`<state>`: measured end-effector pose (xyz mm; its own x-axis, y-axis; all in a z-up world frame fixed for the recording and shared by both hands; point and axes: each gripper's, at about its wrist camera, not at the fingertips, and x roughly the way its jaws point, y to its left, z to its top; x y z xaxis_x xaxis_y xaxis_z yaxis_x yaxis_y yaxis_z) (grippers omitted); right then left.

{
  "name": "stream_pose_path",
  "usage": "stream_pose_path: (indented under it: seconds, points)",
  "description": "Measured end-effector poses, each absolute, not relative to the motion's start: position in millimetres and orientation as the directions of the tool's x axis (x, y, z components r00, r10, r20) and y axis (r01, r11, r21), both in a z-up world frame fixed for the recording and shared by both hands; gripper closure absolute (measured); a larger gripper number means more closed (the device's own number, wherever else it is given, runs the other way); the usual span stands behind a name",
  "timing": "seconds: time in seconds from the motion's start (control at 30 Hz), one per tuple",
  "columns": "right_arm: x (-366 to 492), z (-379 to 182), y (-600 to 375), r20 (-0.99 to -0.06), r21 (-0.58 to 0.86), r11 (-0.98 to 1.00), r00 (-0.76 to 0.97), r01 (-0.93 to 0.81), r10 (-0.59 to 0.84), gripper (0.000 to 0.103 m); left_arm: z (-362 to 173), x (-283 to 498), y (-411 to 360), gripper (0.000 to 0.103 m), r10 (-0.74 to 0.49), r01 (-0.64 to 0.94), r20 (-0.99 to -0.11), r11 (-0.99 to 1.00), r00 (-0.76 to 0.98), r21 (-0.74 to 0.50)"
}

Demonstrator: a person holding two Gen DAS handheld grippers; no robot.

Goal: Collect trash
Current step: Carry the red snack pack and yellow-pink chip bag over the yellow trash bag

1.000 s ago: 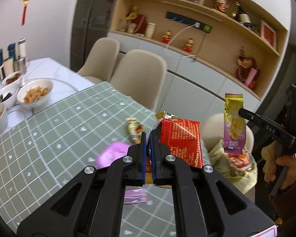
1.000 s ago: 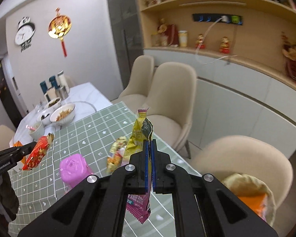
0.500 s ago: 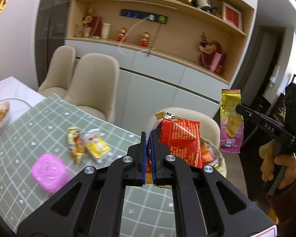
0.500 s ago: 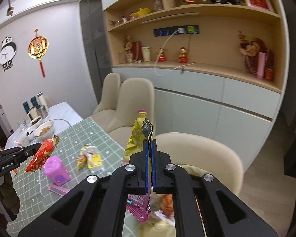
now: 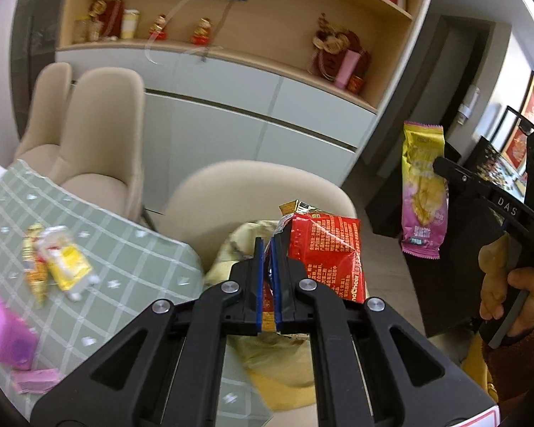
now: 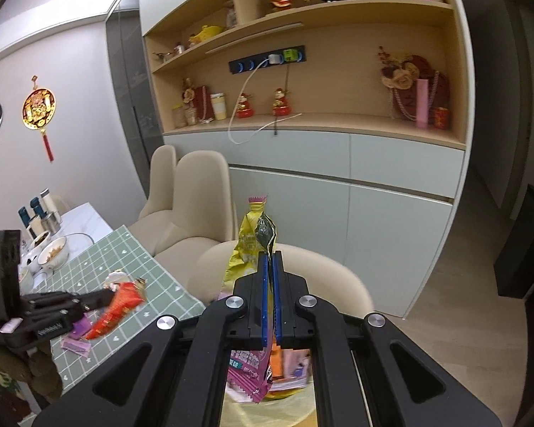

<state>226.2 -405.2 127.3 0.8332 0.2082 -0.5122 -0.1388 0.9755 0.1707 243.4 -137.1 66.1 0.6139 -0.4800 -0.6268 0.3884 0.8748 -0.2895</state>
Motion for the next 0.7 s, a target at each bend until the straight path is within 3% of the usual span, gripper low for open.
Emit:
stream_pose_path:
  seconds: [0.37,0.7]
  points:
    - [241.9,85.2,-441.7,-0.575,0.188,0.977,0.796,-0.096,0.189,0.098,-14.7,284.4,-212.3,0.099,-0.415,0.406,-0.766,0.887,0.491,-0.22]
    - [252.3,65.7,-449.3,-0.601,0.212,0.973,0.772,-0.094,0.206,0.098,-35.9,295.4,-224.1,0.099,-0.34,0.377,-0.802,0.913,0.491,-0.156]
